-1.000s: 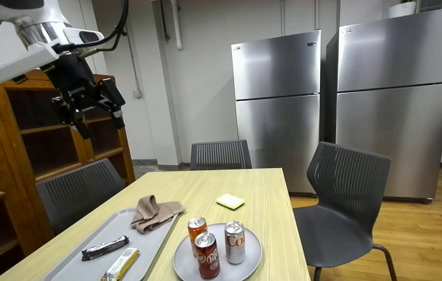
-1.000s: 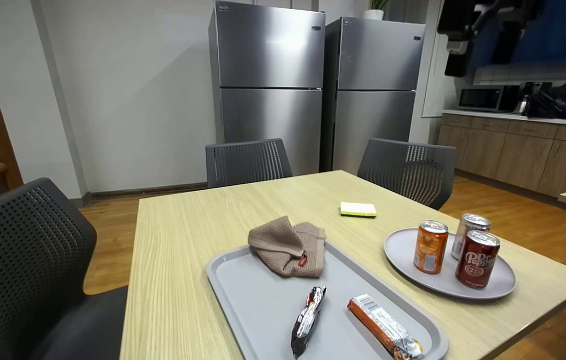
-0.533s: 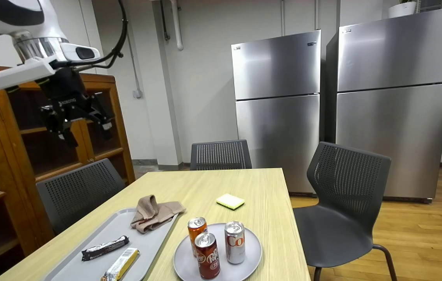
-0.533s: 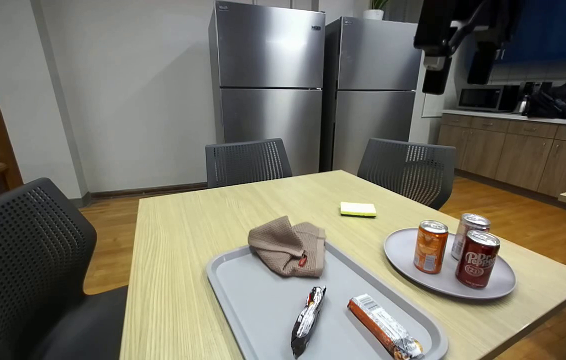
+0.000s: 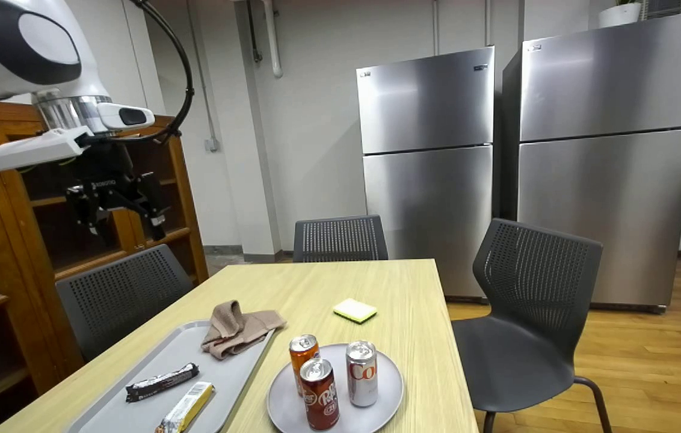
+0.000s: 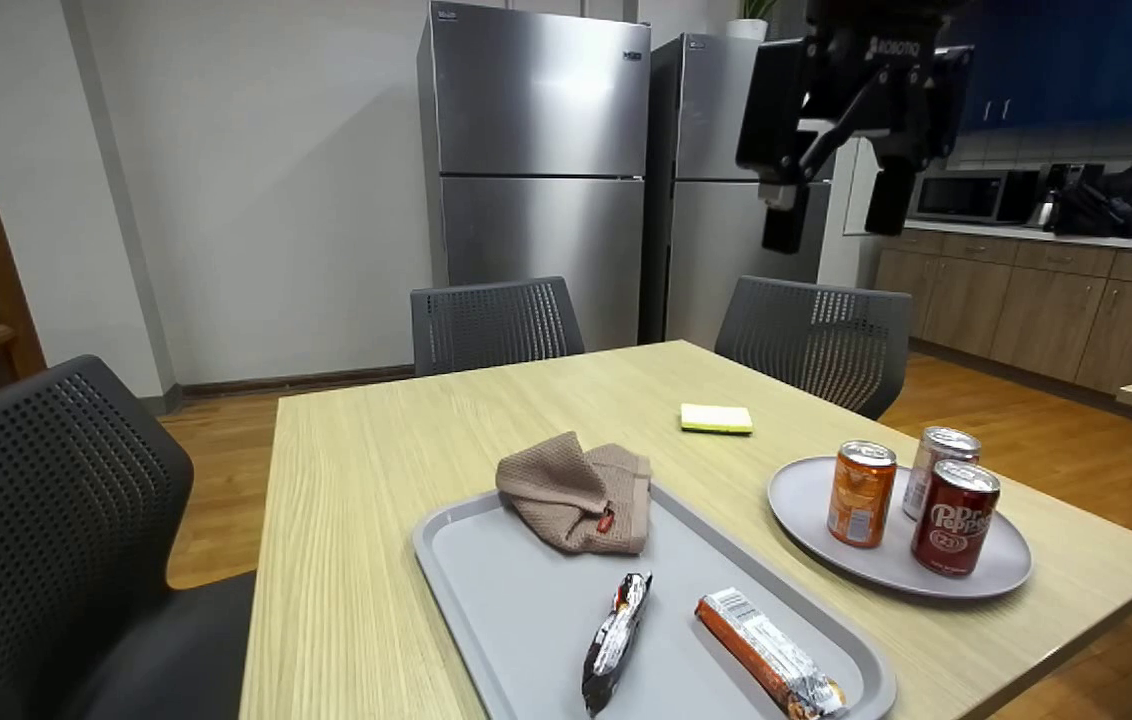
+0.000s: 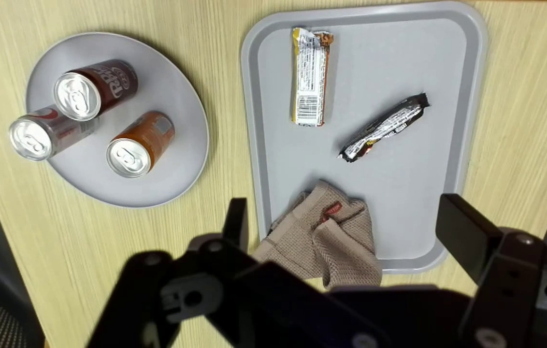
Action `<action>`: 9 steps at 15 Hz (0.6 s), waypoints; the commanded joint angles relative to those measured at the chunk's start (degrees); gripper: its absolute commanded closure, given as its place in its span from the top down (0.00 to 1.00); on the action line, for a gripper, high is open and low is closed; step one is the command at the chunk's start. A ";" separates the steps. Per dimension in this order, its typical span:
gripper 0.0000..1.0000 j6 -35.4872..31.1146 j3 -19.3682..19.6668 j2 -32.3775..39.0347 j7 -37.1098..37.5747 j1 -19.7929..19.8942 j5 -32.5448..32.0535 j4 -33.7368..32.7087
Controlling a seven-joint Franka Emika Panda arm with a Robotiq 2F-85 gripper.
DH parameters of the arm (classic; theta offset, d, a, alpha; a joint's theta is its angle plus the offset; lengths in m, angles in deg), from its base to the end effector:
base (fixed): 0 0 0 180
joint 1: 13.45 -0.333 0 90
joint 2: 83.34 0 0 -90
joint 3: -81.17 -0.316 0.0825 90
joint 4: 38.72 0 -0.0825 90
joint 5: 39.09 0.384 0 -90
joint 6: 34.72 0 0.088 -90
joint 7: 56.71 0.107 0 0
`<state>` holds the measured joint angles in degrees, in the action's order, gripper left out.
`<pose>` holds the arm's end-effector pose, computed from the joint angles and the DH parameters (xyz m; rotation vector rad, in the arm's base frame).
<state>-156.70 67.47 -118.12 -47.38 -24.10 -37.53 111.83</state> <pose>0.3368 0.1535 0.4440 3.0368 0.3258 0.1870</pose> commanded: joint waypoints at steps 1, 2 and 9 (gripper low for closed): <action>1.00 -3.43 -2.60 4.58 6.54 0.12 1.21 -0.80; 1.00 -4.26 -3.12 5.97 8.14 0.11 1.49 -0.92; 1.00 -9.08 -6.22 15.46 18.32 0.38 1.31 -2.37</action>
<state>-164.24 62.82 -107.21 -33.77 -24.10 -36.40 111.69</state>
